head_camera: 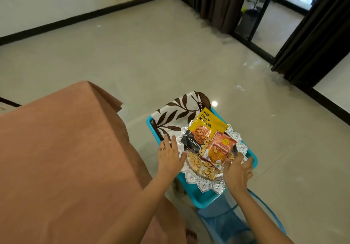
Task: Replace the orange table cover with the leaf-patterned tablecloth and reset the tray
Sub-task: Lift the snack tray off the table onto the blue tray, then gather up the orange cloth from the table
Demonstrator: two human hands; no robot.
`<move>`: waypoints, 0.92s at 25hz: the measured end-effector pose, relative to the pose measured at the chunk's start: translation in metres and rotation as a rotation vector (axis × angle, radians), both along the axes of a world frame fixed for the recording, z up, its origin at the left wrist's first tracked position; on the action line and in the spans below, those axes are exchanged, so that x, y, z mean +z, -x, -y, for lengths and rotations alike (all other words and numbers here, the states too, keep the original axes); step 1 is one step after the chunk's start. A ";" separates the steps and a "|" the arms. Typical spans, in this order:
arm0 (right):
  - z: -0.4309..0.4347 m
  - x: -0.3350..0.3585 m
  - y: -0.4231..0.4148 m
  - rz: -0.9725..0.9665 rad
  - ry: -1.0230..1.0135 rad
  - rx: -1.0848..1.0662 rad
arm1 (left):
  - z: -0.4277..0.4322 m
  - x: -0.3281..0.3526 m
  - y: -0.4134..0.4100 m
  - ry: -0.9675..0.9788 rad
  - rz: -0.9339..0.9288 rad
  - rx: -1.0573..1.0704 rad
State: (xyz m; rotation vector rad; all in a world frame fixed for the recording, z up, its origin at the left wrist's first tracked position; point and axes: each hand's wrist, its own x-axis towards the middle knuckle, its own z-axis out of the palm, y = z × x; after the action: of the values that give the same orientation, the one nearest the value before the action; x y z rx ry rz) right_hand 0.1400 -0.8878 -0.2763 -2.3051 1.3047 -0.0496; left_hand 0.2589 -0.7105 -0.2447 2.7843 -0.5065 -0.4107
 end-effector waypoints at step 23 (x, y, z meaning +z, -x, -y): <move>-0.519 0.100 0.045 -0.049 -0.275 0.736 | -0.538 0.073 0.206 0.028 -0.076 1.259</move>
State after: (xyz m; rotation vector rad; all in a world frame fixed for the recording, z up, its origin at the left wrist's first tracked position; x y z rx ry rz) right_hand 0.0949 -0.3686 -0.1761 -2.3985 0.3839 0.4045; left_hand 0.0526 -0.1729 -0.1712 2.4242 1.1893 -0.1782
